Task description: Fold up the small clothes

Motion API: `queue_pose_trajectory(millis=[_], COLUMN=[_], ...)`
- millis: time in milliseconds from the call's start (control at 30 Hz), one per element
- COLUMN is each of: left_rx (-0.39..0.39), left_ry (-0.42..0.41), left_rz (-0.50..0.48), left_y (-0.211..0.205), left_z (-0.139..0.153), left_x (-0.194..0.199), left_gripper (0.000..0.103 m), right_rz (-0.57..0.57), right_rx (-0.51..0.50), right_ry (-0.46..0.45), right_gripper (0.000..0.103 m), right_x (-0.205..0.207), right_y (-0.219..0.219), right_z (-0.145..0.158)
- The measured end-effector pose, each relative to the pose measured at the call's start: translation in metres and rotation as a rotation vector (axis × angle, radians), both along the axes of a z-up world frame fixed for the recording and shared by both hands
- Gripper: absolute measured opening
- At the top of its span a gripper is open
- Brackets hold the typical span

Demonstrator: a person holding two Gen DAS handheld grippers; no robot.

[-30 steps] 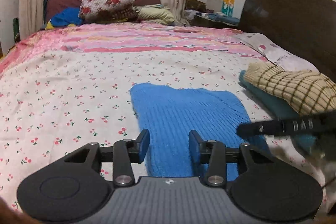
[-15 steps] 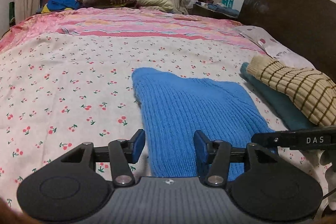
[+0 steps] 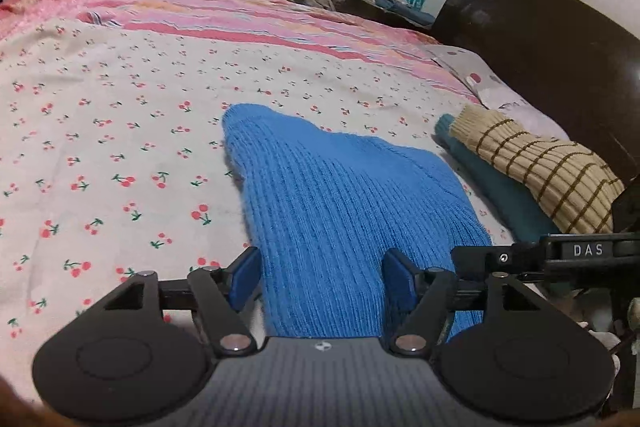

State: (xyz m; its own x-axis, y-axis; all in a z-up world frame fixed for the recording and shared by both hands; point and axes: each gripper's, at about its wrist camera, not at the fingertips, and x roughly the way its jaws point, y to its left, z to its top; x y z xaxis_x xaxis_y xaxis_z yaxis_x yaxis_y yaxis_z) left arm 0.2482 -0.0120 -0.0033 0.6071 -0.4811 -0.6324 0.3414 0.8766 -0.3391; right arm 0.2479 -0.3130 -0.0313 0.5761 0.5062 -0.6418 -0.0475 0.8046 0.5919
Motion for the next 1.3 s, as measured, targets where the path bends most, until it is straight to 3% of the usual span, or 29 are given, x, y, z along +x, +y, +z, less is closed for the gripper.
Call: queue_pose_trajectory(millis=[200, 267, 300, 400, 700, 900, 1033, 1100, 1300], left_rx=[-0.027, -0.024, -0.021, 0.003, 0.041, 0.003, 0.100, 0.121, 0.236], left_ry=[0.023, 0.019, 0.015, -0.002, -0.041, 0.009, 0.002, -0.020, -0.113], left_rz=[-0.004, -0.003, -0.006, -0.013, -0.053, -0.055, -0.050, -0.033, 0.022], left_y=[-0.006, -0.007, -0.007, -0.010, -0.009, 0.010, 0.005, 0.002, -0.004], left_z=[-0.006, -0.006, -0.005, -0.002, 0.017, 0.023, 0.013, 0.014, 0.034], left_x=[0.008, 0.006, 0.004, -0.004, -0.043, -0.091, -0.116, -0.121, -0.131], left_gripper=[0.075, 0.074, 0.071, 0.067, 0.054, 0.052, 0.053, 0.054, 0.053], right_rz=[0.007, 0.000, 0.009, 0.029, 0.086, 0.149, 0.116, 0.089, 0.057], right_rx=[0.062, 0.070, 0.067, 0.088, 0.084, 0.109, 0.003, 0.006, -0.220], right_ry=[-0.003, 0.006, 0.006, 0.009, -0.043, -0.043, 0.037, 0.046, -0.085], right_gripper=[0.065, 0.060, 0.051, 0.040, 0.033, 0.032, 0.032, 0.032, 0.033], right_x=[0.011, 0.014, 0.014, 0.010, -0.014, -0.055, -0.075, -0.080, -0.100], right_y=[0.000, 0.001, 0.002, 0.006, 0.019, 0.029, 0.026, 0.023, 0.039], right_z=[-0.011, -0.011, -0.009, -0.007, 0.017, 0.029, 0.007, 0.004, 0.046])
